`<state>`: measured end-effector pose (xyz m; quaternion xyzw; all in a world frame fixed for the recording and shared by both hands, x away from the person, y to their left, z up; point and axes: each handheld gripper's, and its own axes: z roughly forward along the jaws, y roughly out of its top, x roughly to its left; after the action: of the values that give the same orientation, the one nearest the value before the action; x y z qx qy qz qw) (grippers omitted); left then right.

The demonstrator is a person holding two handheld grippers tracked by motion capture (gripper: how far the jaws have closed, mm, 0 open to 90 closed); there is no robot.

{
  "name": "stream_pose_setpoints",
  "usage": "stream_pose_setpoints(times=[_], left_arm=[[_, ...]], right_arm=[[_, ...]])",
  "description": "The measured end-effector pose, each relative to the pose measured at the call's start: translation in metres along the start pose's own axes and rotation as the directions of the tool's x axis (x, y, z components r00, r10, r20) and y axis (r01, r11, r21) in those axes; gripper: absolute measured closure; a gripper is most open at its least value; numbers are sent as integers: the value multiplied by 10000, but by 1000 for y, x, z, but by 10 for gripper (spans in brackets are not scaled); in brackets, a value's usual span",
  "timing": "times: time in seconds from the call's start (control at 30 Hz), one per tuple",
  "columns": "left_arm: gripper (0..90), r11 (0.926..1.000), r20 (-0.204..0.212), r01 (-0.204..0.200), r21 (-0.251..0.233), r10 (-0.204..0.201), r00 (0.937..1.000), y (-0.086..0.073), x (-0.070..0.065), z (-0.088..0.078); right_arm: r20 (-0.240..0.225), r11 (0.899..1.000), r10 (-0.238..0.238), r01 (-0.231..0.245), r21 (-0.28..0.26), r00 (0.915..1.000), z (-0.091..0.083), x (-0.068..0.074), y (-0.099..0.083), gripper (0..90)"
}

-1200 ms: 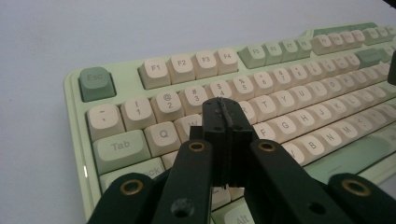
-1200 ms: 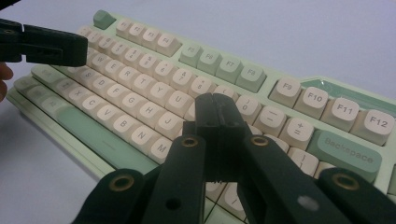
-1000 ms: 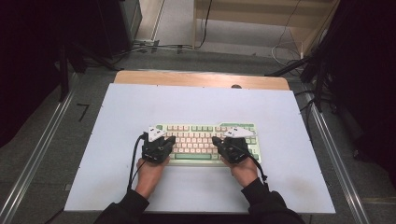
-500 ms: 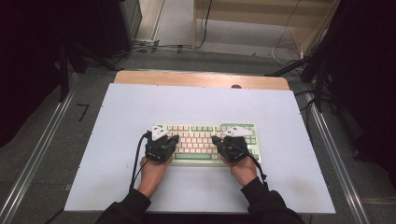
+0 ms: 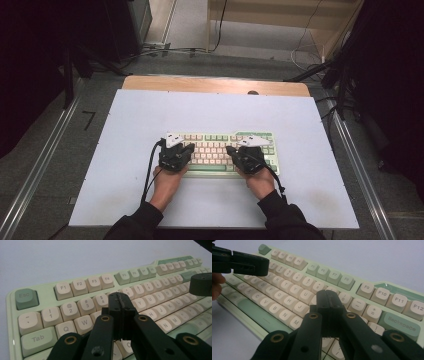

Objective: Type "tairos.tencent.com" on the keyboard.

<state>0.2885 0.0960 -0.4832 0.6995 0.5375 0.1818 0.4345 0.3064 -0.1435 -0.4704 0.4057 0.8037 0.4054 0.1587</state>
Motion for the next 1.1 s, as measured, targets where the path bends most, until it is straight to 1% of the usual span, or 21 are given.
stream_pose_setpoints(times=[0.27, 0.43, 0.63, 1.1], left_arm=[[900, 10000, 64, -39, 8, 39, 10000, 3, -5, 6], [900, 9998, 108, -163, 65, 162, 9998, 3, -9, 11], [900, 9997, 140, -153, 193, 151, 9998, 3, -10, 16], [900, 9993, 260, -167, 326, 158, 9995, 4, -13, 22]], right_arm=[[-15, 10000, 44, -44, 42, 10000, 1, 1, 0, 874], [12, 10000, 33, -34, 56, 10000, 1, 1, 0, 874], [19, 10000, 34, -34, 44, 10000, 1, 1, 0, 874], [15, 10000, 15, -16, 49, 10000, 1, 1, 0, 874]])
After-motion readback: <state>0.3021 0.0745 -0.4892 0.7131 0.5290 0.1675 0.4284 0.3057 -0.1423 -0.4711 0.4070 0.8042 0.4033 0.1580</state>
